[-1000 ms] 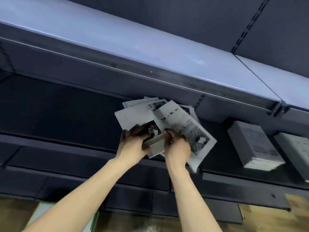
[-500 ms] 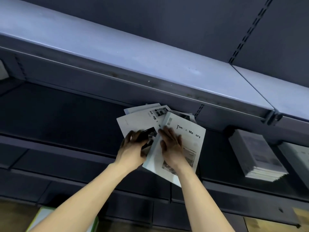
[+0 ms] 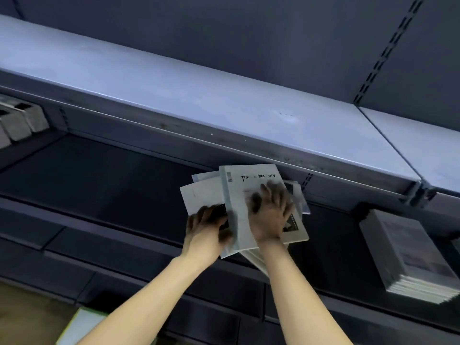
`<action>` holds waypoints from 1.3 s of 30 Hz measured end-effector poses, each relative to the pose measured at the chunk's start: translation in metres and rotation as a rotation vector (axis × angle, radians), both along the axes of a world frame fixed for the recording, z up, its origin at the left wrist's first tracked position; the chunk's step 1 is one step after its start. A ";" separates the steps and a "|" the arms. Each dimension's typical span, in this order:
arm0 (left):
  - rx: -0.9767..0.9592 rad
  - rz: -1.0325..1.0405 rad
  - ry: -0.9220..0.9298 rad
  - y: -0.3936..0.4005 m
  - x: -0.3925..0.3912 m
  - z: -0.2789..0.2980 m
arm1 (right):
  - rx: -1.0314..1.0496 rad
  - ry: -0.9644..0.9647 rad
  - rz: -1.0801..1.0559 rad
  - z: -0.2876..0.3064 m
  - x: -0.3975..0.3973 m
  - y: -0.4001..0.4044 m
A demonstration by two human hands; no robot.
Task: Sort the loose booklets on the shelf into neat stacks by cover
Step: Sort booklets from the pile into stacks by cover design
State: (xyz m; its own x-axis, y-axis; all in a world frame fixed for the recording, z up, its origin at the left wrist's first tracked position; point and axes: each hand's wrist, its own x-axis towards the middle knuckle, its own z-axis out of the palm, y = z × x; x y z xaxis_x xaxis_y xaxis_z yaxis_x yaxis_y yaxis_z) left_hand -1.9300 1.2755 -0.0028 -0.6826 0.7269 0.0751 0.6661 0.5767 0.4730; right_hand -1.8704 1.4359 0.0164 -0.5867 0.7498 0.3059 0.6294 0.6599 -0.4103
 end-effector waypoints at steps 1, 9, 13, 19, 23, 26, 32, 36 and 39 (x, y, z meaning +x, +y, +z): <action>-0.015 -0.004 0.014 0.001 -0.001 0.000 | -0.061 0.003 -0.096 0.002 0.010 0.006; -0.062 -0.050 0.084 0.015 -0.001 0.008 | -0.516 -0.069 -0.318 0.010 0.084 0.046; -0.120 -0.110 0.062 0.022 -0.002 0.019 | -0.485 0.000 -0.338 0.022 0.105 0.051; -0.146 -0.143 0.033 0.037 0.004 0.024 | -0.912 0.573 -0.453 0.028 0.124 0.059; -0.109 -0.176 0.147 0.047 0.010 0.015 | -1.135 0.775 -0.516 0.029 0.134 0.053; -0.080 -0.247 0.298 0.048 0.017 0.007 | -1.180 0.828 -0.506 0.028 0.133 0.049; 0.199 -0.153 0.260 0.033 0.025 0.018 | -1.130 0.800 -0.397 0.026 0.127 0.039; 0.315 -0.168 0.202 0.025 0.019 0.007 | -1.094 0.754 -0.327 0.024 0.124 0.028; 0.352 -0.056 0.050 0.019 0.015 0.008 | -0.989 0.656 -0.334 0.020 0.123 0.026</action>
